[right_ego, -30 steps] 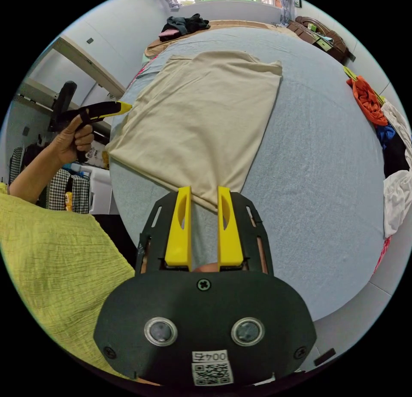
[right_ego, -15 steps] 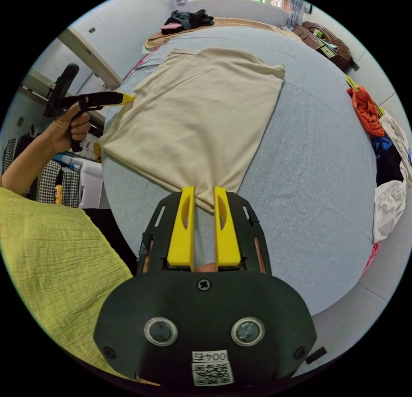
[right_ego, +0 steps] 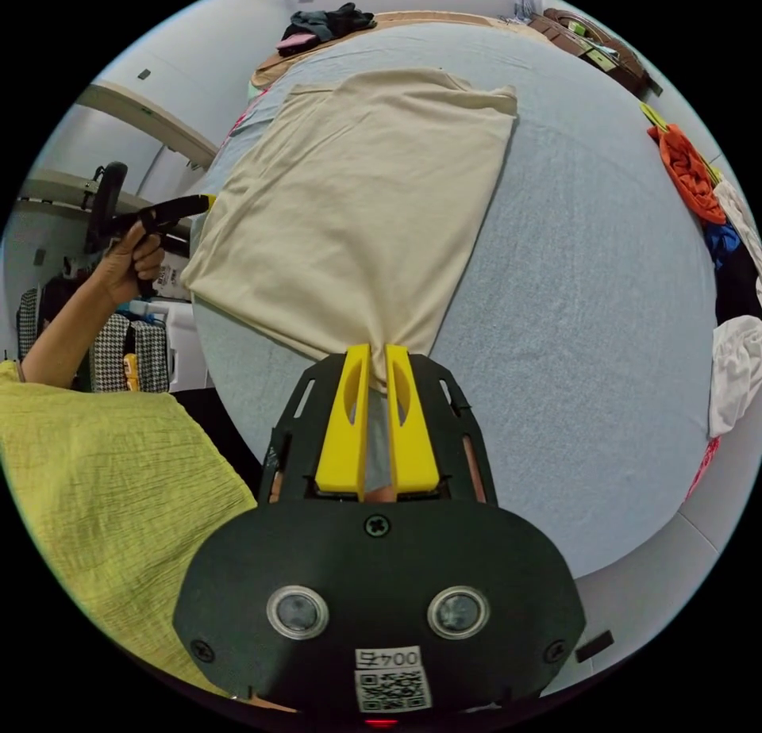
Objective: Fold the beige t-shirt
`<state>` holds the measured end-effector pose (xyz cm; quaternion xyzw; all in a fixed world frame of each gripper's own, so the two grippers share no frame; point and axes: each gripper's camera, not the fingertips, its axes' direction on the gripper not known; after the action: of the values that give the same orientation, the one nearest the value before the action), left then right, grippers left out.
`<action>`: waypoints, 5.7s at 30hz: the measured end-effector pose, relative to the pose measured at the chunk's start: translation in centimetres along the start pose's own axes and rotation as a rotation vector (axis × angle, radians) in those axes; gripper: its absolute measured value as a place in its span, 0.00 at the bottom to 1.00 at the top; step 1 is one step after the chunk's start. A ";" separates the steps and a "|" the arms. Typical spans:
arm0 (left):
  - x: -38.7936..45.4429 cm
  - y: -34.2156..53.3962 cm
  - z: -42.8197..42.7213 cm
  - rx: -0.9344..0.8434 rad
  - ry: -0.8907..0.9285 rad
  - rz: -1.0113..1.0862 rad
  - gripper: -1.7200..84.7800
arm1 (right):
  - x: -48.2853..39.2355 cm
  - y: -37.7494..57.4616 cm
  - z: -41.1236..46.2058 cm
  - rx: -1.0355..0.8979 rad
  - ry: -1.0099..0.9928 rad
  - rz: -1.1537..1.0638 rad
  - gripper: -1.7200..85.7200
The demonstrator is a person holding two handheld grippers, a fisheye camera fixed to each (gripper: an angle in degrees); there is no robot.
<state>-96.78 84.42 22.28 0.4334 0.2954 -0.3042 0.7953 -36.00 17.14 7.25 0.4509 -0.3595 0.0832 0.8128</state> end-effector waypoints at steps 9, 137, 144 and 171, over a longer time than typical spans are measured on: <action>3.3 1.5 -0.3 -0.045 0.050 0.111 0.10 | 0.3 0.9 -0.7 0.021 0.041 -0.046 0.07; 20.7 8.3 17.2 0.000 -0.218 0.146 0.02 | 1.1 21.5 -15.7 0.264 0.121 -0.185 0.01; 18.1 8.0 15.6 0.013 -0.216 0.152 0.02 | 4.9 19.1 -11.5 0.191 0.030 -0.180 0.02; 2.0 12.7 12.4 0.084 0.658 -0.574 0.17 | 36.0 23.1 -2.0 0.194 -0.889 0.295 0.07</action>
<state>-83.58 78.72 32.87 0.4394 0.6288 -0.3702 0.5239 -19.43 25.32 45.85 0.4606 -0.7231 0.0297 0.5139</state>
